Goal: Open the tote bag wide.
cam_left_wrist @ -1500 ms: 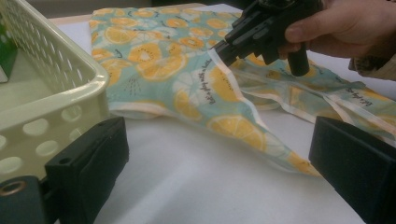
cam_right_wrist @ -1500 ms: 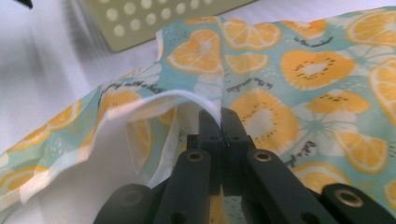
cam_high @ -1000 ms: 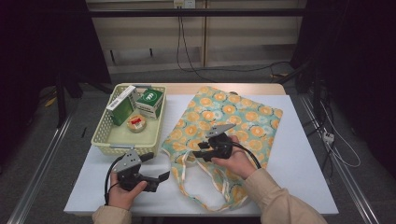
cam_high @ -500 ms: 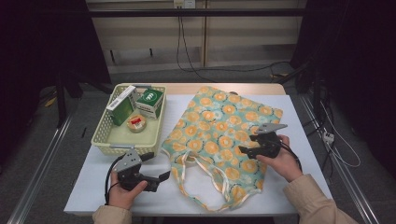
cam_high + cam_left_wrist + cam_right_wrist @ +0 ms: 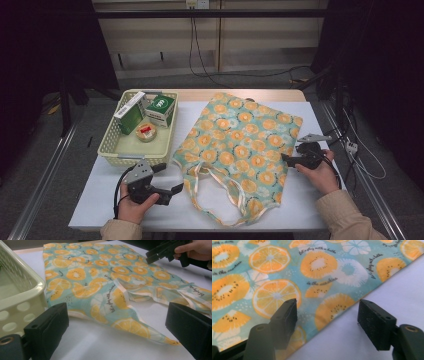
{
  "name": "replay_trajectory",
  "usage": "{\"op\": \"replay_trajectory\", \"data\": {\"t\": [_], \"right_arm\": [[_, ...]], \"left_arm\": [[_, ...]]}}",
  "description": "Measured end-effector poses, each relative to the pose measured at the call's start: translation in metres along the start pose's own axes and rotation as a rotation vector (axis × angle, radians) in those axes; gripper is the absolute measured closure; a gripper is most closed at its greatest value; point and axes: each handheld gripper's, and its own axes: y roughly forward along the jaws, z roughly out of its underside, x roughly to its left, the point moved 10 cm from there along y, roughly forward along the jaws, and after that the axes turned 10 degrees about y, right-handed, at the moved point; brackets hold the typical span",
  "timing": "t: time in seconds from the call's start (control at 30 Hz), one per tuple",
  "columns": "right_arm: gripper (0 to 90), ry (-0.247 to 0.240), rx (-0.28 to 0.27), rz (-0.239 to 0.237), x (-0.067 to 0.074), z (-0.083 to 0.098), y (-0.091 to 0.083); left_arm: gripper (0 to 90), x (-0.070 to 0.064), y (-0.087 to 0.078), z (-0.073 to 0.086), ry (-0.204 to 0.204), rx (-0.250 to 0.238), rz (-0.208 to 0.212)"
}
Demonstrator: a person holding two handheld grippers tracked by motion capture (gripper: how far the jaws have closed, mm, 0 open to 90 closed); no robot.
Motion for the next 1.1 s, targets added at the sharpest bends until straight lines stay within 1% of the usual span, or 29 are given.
{"op": "replay_trajectory", "data": {"t": [0.03,0.07,0.1,0.17,0.27,0.3,0.33,0.37,0.43,0.5,0.6,0.67,0.8,0.83,0.87,0.9,0.93,0.97,1.03,1.07,1.1], "right_arm": [[36.4,0.010,-0.008,-0.019,0.002,-0.001,0.002],[38.8,0.004,-0.007,-0.021,0.004,-0.001,0.002],[45.2,0.006,-0.009,-0.021,0.005,-0.001,0.002],[59.9,-0.009,-0.009,-0.033,0.009,-0.002,0.002],[81.1,-0.007,0.008,-0.036,0.008,-0.004,0.002],[85.9,0.002,0.013,-0.045,0.008,-0.004,0.002],[88.8,0.014,0.020,-0.055,0.008,-0.004,0.002],[90.0,0.006,0.017,-0.059,0.007,-0.004,0.002],[90.0,-0.005,0.014,-0.052,0.007,-0.004,0.002],[90.0,-0.013,-0.001,-0.052,0.006,-0.006,0.003],[90.0,0.003,-0.025,-0.027,-0.003,-0.010,0.005],[90.0,0.003,-0.040,-0.002,-0.010,-0.017,0.008],[90.0,0.007,-0.042,0.030,-0.021,-0.028,0.016],[90.0,0.021,-0.033,0.026,-0.023,-0.029,0.018],[90.0,0.030,-0.037,0.040,-0.027,-0.030,0.019],[90.0,0.036,-0.046,0.044,-0.030,-0.032,0.021],[90.0,0.063,-0.041,0.031,-0.031,-0.031,0.022],[90.0,0.071,-0.046,0.024,-0.032,-0.031,0.022],[90.0,0.059,-0.046,0.012,-0.029,-0.030,0.020],[86.4,0.069,-0.045,-0.004,-0.027,-0.030,0.019],[77.8,0.061,-0.049,-0.005,-0.025,-0.031,0.016]], "left_arm": [[4.7,0.000,0.000,0.000,0.003,-0.001,0.000],[4.7,0.000,-0.001,-0.001,0.005,-0.002,0.001],[4.7,0.000,-0.001,-0.001,0.004,-0.004,0.001],[4.7,0.000,-0.001,-0.001,0.003,-0.005,-0.001],[4.7,0.000,-0.001,-0.001,0.004,-0.003,0.001],[4.7,0.000,-0.001,-0.001,0.012,-0.002,0.000],[4.7,-0.001,-0.001,-0.002,0.006,-0.006,0.000],[4.7,-0.001,-0.001,-0.002,0.006,-0.006,0.000],[4.7,-0.001,-0.001,-0.002,0.007,-0.005,0.000],[4.7,0.000,-0.001,-0.001,0.005,-0.002,-0.002],[4.7,0.001,-0.001,-0.001,0.005,-0.002,-0.003],[4.7,0.001,0.000,0.000,-0.001,-0.001,-0.002],[4.7,0.001,0.001,0.001,0.003,0.004,-0.002],[4.7,0.001,0.001,0.001,0.003,0.005,-0.003],[4.7,0.001,0.001,0.001,0.003,0.003,-0.001],[4.7,0.002,0.001,0.001,0.005,0.004,-0.002],[4.7,0.002,0.000,0.001,0.007,0.005,-0.002],[4.7,0.002,0.000,0.001,0.005,0.004,-0.003],[4.7,0.002,0.000,0.001,0.002,0.002,-0.005],[4.7,0.003,0.000,0.001,0.004,0.001,-0.003],[4.7,0.002,0.000,0.001,-0.002,0.001,-0.002]]}}
